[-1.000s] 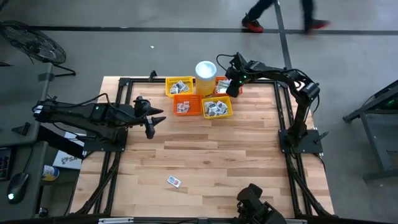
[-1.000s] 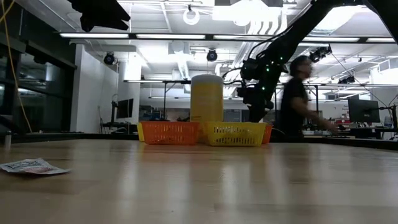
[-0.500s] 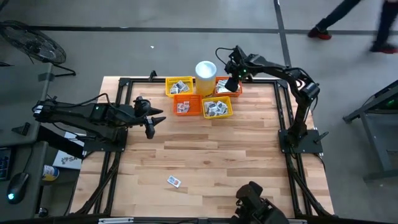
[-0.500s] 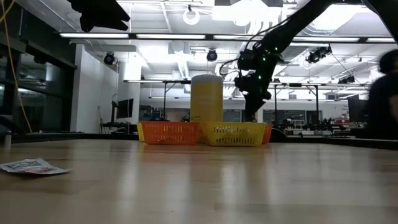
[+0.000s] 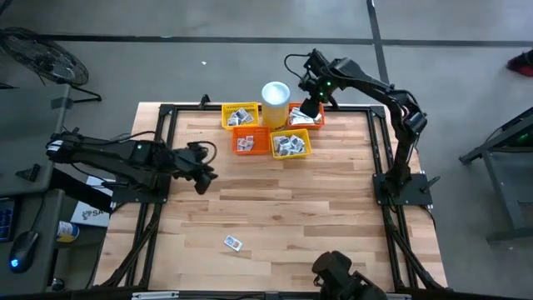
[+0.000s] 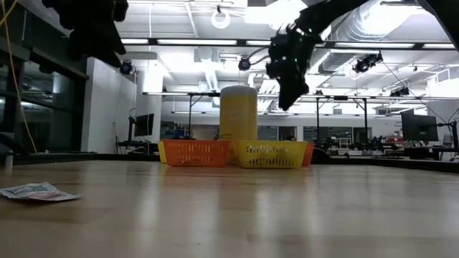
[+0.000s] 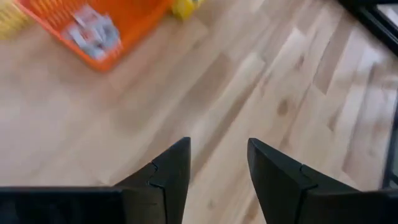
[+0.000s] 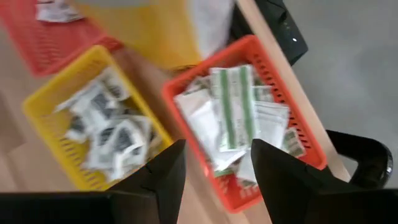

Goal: Pick & Place First Aid Supplies
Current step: Put the orange ointment pack into the bottom orange basket

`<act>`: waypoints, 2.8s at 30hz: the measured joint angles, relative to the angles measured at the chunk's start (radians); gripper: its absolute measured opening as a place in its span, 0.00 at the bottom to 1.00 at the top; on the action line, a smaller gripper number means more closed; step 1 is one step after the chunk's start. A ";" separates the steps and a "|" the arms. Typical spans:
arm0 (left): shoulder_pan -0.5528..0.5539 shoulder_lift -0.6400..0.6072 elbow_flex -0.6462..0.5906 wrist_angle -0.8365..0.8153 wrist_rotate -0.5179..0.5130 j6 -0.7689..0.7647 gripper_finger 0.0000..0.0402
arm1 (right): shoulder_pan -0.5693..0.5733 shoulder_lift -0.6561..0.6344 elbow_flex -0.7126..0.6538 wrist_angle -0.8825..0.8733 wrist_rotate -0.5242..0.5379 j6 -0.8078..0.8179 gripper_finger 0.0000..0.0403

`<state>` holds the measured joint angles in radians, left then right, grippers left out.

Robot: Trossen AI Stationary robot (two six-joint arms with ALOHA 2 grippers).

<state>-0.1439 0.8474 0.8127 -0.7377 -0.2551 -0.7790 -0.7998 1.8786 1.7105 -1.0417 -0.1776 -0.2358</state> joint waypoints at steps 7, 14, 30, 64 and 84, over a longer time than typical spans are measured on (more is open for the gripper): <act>0.000 0.130 0.000 0.027 0.171 -0.017 0.39 | 0.082 -0.035 0.077 -0.115 -0.002 -0.021 0.43; -0.031 0.260 0.000 0.132 0.300 0.184 0.39 | 0.182 -0.156 0.076 -0.203 0.002 -0.026 0.43; -0.255 0.560 -0.001 0.279 0.377 0.487 0.39 | 0.520 -0.386 0.075 -0.226 0.105 0.124 0.43; -0.392 0.873 0.013 0.504 0.293 0.434 0.39 | 0.848 -0.403 0.074 -0.254 0.277 0.284 0.43; -0.498 0.902 0.011 0.489 0.145 0.385 0.35 | 0.905 -0.403 0.074 -0.265 0.299 0.323 0.43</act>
<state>-0.6418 1.7499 0.8234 -0.2482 -0.1106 -0.3939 0.1052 1.4757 1.7847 -1.3067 0.1215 0.0877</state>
